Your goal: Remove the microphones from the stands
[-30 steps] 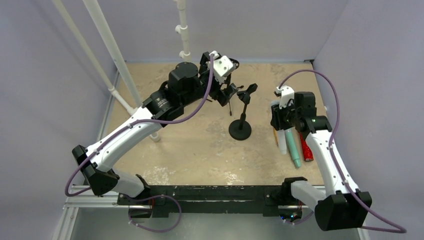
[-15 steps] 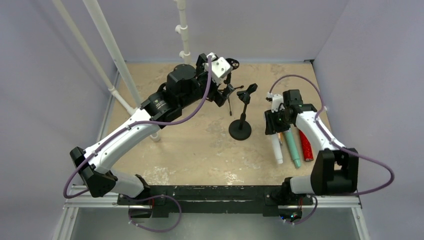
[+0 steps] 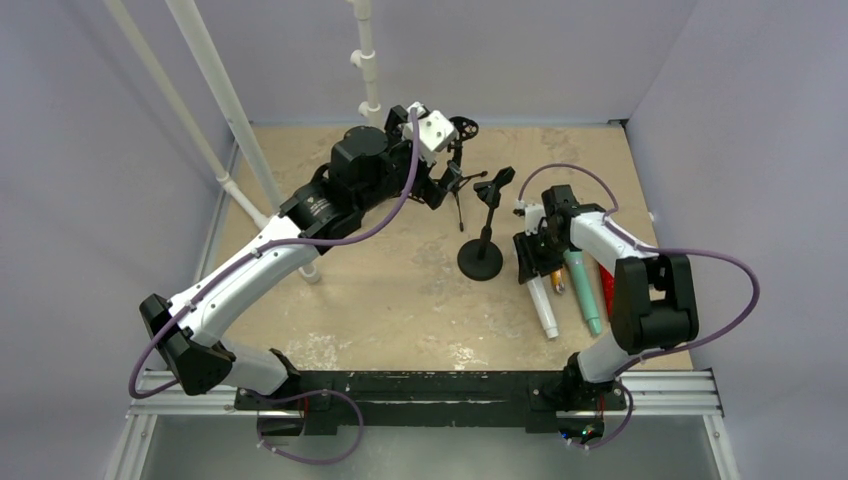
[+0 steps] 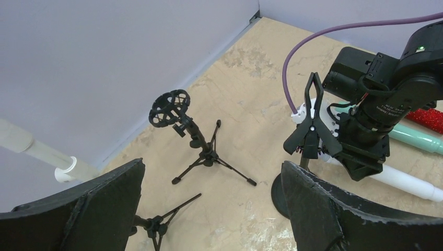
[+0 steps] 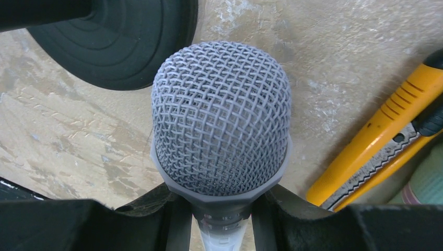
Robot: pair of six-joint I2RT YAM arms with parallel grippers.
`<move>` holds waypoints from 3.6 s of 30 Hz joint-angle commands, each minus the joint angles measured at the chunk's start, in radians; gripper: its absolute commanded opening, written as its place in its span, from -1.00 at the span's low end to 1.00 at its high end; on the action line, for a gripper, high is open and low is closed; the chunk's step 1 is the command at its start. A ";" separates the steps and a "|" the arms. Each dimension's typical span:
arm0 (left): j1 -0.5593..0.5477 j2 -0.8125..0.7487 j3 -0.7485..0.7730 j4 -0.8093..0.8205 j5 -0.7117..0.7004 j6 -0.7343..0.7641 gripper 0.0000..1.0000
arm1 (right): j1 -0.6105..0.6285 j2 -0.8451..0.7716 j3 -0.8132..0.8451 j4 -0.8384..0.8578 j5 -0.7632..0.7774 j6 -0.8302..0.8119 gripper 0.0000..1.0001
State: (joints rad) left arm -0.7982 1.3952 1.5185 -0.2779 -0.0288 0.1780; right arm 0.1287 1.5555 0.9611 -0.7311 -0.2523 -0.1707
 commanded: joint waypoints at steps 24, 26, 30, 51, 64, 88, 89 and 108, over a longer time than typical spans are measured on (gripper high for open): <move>0.057 -0.069 -0.028 0.048 -0.008 -0.044 1.00 | 0.004 0.116 0.030 0.035 0.113 0.054 -0.42; 0.059 -0.071 -0.033 0.050 -0.005 -0.044 1.00 | 0.005 0.124 0.033 0.032 0.114 0.054 -0.39; 0.061 -0.074 -0.037 0.052 -0.004 -0.046 1.00 | 0.004 0.137 0.040 0.029 0.120 0.057 -0.33; 0.065 -0.067 -0.051 0.048 0.060 -0.058 1.00 | 0.004 0.094 0.092 0.000 0.129 0.047 0.01; 0.071 -0.057 -0.067 0.046 0.125 -0.063 1.00 | 0.005 -0.121 0.162 0.033 -0.048 -0.026 0.34; 0.215 -0.108 -0.220 0.037 0.373 -0.204 0.96 | 0.001 -0.459 -0.093 0.613 -0.594 -0.012 0.27; 0.218 -0.108 -0.225 0.037 0.375 -0.203 0.96 | 0.002 -0.443 -0.095 0.646 -0.602 0.002 0.26; 0.231 -0.039 -0.293 0.082 0.398 -0.193 0.95 | 0.032 -0.259 -0.134 1.013 -0.702 0.162 -0.29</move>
State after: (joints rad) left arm -0.5758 1.3376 1.2449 -0.2562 0.3271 -0.0143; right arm 0.1425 1.2816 0.8280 0.2054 -0.9268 -0.0246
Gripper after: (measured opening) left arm 0.983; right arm 0.395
